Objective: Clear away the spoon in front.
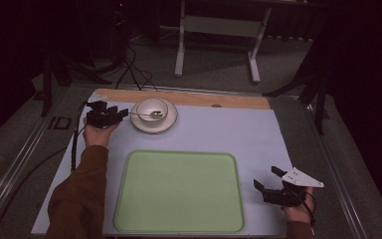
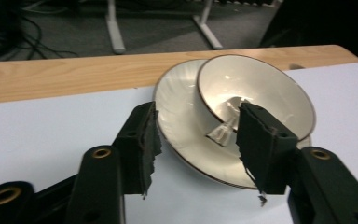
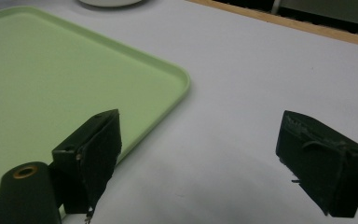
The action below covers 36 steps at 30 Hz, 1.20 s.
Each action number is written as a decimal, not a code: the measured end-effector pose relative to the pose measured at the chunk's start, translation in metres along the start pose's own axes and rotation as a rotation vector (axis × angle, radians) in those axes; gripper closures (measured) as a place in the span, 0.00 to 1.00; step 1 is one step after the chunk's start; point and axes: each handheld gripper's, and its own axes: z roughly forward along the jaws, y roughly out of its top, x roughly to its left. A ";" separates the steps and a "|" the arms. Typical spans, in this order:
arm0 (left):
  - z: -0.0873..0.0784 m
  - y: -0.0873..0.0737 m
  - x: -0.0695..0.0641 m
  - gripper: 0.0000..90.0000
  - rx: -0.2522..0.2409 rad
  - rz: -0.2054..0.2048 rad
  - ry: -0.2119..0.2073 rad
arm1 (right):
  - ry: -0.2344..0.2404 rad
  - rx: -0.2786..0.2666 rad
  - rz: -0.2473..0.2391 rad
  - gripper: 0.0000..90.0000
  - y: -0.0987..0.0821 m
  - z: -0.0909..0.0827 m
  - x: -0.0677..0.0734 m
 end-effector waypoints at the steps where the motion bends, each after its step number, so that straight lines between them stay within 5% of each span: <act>1: 0.000 0.000 0.000 0.58 0.001 0.001 -0.011 | 0.000 0.000 0.000 0.15 0.000 0.000 0.000; 13: -0.001 -0.003 -0.011 0.95 0.011 0.058 -0.108 | -0.003 0.008 -0.010 0.15 0.000 0.001 0.001; 21: -0.006 -0.001 -0.019 0.99 -0.004 0.109 -0.104 | -0.004 0.010 -0.009 0.15 0.000 0.001 0.001; 36: -0.023 0.007 -0.022 0.99 -0.076 0.097 -0.098 | -0.002 0.012 -0.010 0.15 0.000 0.001 0.001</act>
